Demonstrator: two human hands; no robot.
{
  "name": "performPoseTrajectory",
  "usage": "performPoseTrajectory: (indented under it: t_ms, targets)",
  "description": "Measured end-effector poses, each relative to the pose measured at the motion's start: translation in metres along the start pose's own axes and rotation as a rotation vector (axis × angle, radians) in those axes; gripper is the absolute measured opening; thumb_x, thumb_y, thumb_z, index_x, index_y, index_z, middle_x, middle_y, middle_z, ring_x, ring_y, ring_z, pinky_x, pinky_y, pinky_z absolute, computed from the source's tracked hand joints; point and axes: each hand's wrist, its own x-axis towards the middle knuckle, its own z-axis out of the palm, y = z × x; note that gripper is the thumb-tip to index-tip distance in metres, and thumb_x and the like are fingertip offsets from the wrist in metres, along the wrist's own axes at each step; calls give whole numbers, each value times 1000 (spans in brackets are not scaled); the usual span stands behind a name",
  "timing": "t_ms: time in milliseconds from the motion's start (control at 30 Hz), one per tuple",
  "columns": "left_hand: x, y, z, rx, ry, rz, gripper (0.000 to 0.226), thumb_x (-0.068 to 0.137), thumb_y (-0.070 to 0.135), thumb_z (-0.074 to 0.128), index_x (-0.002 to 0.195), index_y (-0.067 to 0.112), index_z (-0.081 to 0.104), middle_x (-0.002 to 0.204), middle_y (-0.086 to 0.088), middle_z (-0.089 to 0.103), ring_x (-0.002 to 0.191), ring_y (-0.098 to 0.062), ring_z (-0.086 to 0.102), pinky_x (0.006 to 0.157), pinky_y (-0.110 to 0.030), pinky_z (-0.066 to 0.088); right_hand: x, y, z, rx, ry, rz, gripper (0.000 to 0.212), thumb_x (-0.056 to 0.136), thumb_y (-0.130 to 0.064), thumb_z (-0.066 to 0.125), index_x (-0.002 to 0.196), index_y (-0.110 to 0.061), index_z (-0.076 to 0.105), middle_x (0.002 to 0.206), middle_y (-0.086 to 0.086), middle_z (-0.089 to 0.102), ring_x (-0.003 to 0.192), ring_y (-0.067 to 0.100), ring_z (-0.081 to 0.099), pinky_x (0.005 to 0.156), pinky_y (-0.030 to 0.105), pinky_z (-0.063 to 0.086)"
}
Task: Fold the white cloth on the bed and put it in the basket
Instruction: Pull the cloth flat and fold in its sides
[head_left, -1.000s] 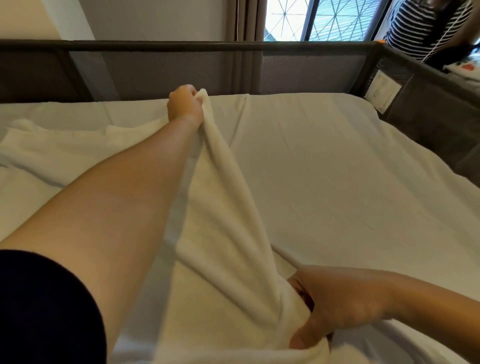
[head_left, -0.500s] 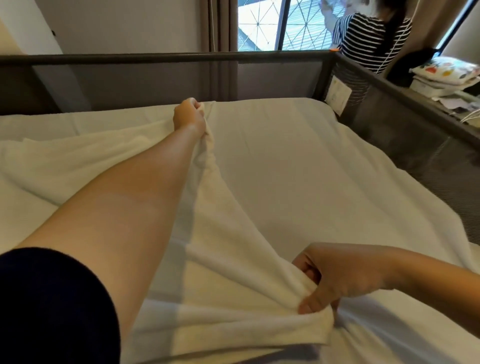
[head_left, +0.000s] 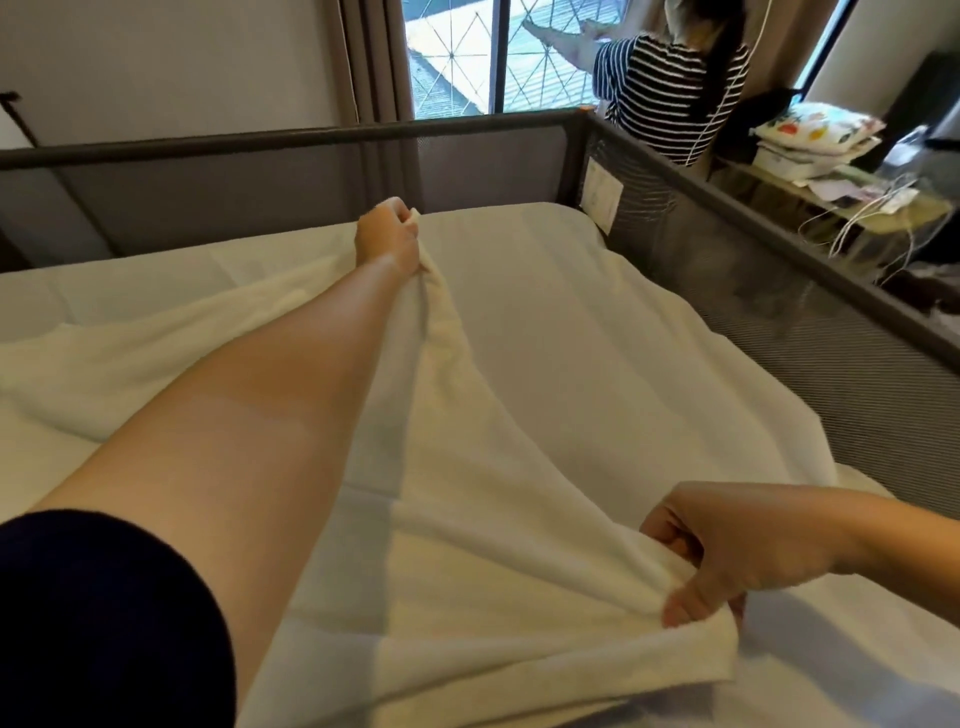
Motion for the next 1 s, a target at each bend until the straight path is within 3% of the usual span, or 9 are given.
performPoseTrajectory:
  t_ms: [133, 267, 367, 433, 567, 700, 800, 867, 1000]
  targets:
    - [-6, 36, 43, -44, -55, 9, 18, 103, 28, 61, 89, 20, 69, 94, -5, 72, 88, -28, 72, 78, -49, 66, -23, 31, -25, -30, 50, 59, 33, 83, -25, 92, 110, -10, 80, 106, 12, 82, 99, 32, 79, 84, 42, 67]
    - [-11, 73, 88, -76, -94, -9, 17, 101, 25, 62, 85, 22, 67, 94, -5, 71, 88, -29, 72, 76, -51, 66, -51, 60, -51, -91, 68, 124, 19, 82, -27, 93, 94, -24, 78, 82, -6, 80, 74, 9, 76, 67, 24, 61]
    - [-15, 99, 118, -82, -101, 3, 19, 101, 24, 62, 82, 26, 65, 95, -5, 70, 90, -29, 71, 77, -51, 66, -65, 78, -68, -178, 101, 183, 21, 79, -33, 93, 92, -28, 77, 80, -8, 80, 66, 4, 73, 62, 21, 58]
    - [-24, 118, 135, -88, -126, 37, 13, 103, 24, 61, 92, 23, 68, 99, -5, 71, 92, -28, 71, 82, -48, 65, -71, 92, -75, -269, 108, 233, 30, 77, -37, 93, 99, -22, 79, 93, -2, 83, 69, 5, 74, 65, 23, 61]
    - [-40, 143, 158, -106, -156, 68, 13, 104, 24, 57, 100, 19, 69, 101, -3, 70, 93, -26, 69, 87, -44, 63, -75, 115, -83, -405, 97, 311, 51, 71, -47, 91, 109, -17, 78, 107, -1, 82, 96, 17, 77, 88, 38, 62]
    - [-56, 141, 167, -2, -266, 33, 19, 103, 20, 59, 118, 19, 70, 121, -7, 70, 109, -27, 66, 97, -38, 58, -68, 127, -85, -454, 111, 345, 50, 70, -45, 91, 112, -21, 78, 107, -4, 82, 97, 17, 77, 88, 37, 63]
    - [-67, 128, 163, 133, -409, 25, 52, 102, 31, 66, 149, 15, 52, 147, -11, 58, 129, -29, 58, 107, -35, 45, -56, 131, -82, -489, 109, 383, 48, 68, -43, 90, 111, -25, 76, 104, -6, 82, 94, 18, 79, 88, 40, 65]
    - [-72, 122, 156, 186, -467, 41, 68, 101, 40, 67, 158, 12, 40, 156, -12, 50, 141, -32, 50, 114, -38, 39, -52, 129, -82, -557, 122, 405, 52, 66, -45, 90, 112, -26, 74, 105, -8, 80, 95, 15, 76, 88, 37, 64]
    - [-79, 106, 138, 161, -523, 62, 67, 102, 40, 67, 157, 12, 41, 153, -12, 54, 135, -33, 56, 109, -39, 44, -52, 118, -85, -609, 138, 444, 55, 65, -49, 92, 112, -30, 71, 106, -10, 75, 99, 12, 72, 87, 31, 61]
